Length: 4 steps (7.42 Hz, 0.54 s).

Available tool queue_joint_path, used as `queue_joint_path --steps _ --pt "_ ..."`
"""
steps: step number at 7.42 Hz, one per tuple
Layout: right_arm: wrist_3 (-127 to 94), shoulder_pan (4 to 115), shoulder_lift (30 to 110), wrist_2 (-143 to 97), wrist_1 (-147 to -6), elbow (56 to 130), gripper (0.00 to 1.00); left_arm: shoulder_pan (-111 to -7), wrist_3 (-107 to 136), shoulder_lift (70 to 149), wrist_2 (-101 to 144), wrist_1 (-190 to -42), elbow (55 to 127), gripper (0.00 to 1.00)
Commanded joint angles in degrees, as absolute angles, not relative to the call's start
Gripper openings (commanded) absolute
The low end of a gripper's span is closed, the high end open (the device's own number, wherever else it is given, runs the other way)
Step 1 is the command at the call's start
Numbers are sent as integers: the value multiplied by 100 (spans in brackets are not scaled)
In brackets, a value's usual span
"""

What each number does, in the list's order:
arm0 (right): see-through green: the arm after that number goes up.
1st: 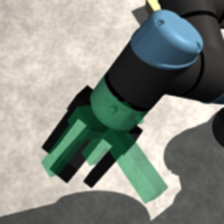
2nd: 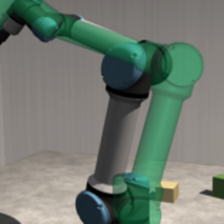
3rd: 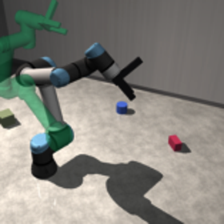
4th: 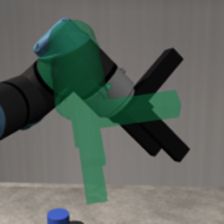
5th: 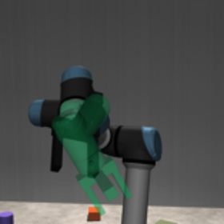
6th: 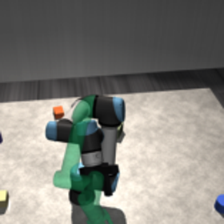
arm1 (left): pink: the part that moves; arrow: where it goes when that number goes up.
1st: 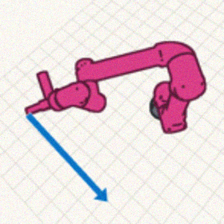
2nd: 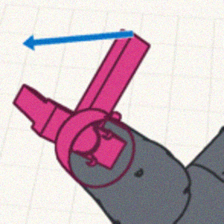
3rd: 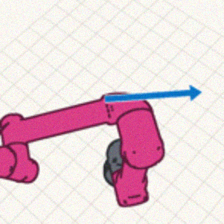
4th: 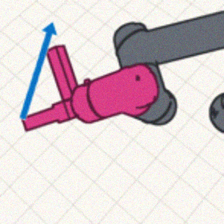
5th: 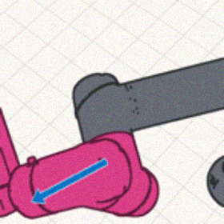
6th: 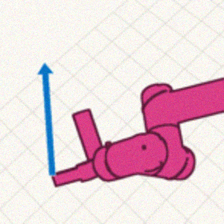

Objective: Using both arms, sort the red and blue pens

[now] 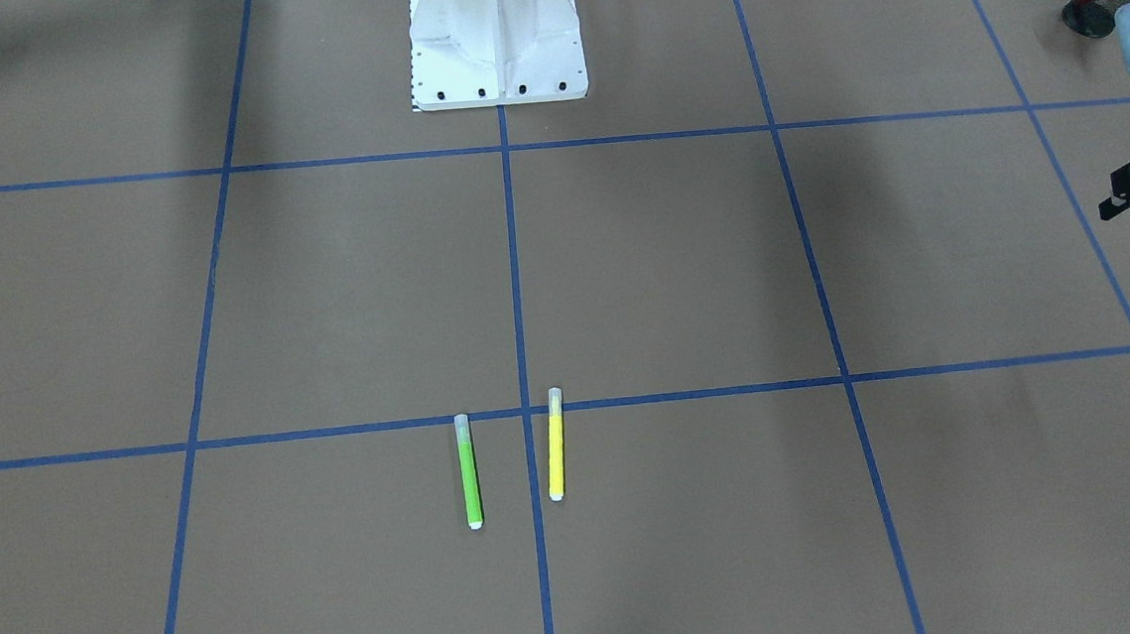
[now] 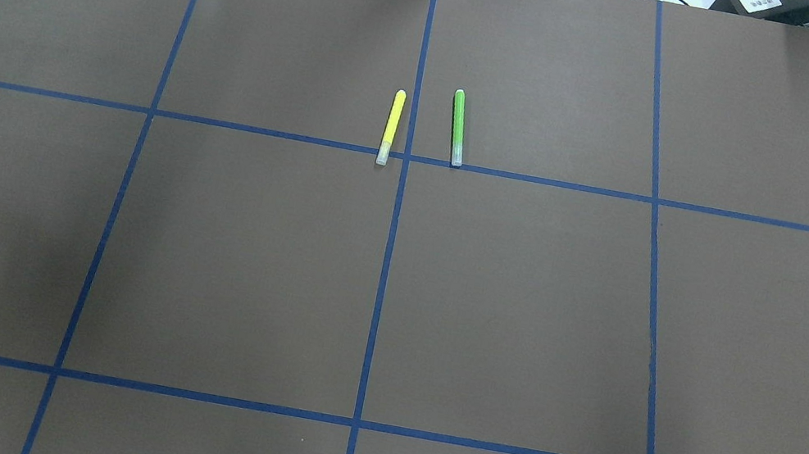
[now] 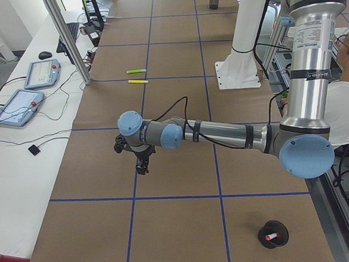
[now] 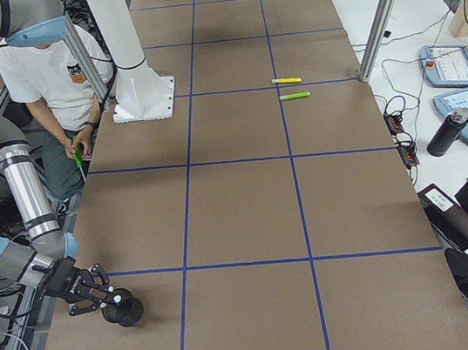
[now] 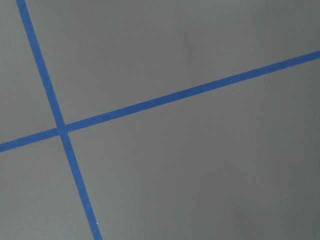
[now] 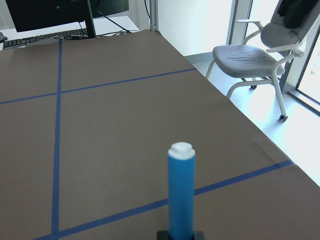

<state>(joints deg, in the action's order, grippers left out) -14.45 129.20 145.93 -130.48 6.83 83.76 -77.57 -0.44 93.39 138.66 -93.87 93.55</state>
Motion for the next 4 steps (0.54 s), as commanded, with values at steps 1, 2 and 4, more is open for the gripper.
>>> queue_joint_path --steps 1,2,4 --pt "-1441 12946 14607 -13052 686 8376 0 -7761 -44 9334 13869 -9387 9369 100" --pt "-1450 13025 14607 -13069 686 8367 55 -7761 -44 9334 13869 -9387 9369 100" --pt "-1450 13192 14607 -13122 686 8367 100 -7761 -44 9334 13869 -9378 9404 100"
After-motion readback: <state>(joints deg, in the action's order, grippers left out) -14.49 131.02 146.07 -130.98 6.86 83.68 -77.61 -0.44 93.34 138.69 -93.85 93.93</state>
